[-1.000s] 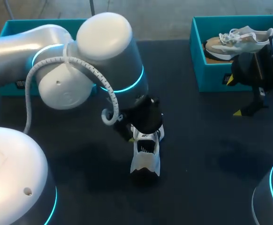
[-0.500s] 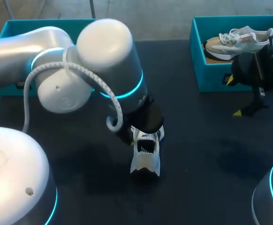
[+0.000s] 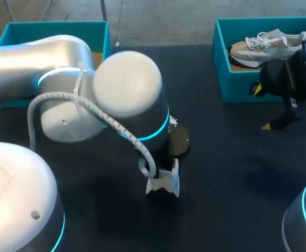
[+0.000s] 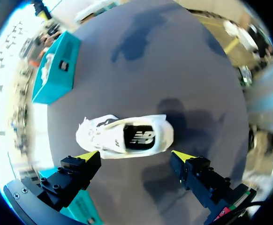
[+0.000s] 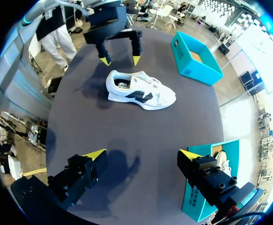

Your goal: Take the shoe out of the shoebox, open the shoe tongue, remove and reinsert the insole, then place the shoe into the shoebox

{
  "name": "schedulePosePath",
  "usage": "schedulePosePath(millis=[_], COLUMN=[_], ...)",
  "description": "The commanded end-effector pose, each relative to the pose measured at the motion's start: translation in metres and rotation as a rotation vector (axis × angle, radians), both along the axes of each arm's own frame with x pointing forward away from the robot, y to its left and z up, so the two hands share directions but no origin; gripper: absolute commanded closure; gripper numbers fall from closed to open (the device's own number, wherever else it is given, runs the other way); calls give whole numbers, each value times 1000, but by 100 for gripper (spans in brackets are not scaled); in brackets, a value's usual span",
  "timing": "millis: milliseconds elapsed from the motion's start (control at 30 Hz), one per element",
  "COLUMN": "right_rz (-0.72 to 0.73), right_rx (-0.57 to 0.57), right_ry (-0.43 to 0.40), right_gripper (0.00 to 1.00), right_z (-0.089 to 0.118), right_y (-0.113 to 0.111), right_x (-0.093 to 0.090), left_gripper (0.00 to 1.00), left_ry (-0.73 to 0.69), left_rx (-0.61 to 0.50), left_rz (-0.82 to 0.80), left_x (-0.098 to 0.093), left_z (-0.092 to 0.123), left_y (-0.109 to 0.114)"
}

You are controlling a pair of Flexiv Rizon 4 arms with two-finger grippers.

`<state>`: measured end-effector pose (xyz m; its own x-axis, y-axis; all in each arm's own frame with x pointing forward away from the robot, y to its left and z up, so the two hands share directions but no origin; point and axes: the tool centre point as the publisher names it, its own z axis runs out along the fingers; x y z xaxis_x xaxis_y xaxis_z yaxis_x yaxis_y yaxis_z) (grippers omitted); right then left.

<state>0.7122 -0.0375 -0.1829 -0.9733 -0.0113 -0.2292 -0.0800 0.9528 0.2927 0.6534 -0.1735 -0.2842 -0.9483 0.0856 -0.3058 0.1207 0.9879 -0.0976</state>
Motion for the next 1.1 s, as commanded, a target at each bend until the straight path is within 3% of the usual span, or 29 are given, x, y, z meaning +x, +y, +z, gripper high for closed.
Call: schedulePosePath(millis=[33,433,667,1100], right_rz=[-1,-1,-1,-1], right_rx=[-2,-2,-2,-2], right_ry=[2,2,2,2], right_gripper=[0,0,0,0], right_z=[-1,-1,-1,-1], right_y=[1,1,1,1], right_x=[2,2,2,2], left_gripper=[0,4,8,11], left_ry=[19,97,98,99], left_rx=[-39,-31,-30,2], left_rz=[148,90,105,86], left_x=[-11,-36,-46,-41], left_z=[-13,-50,-68,-100], left_y=[-14,-24,-16,-4])
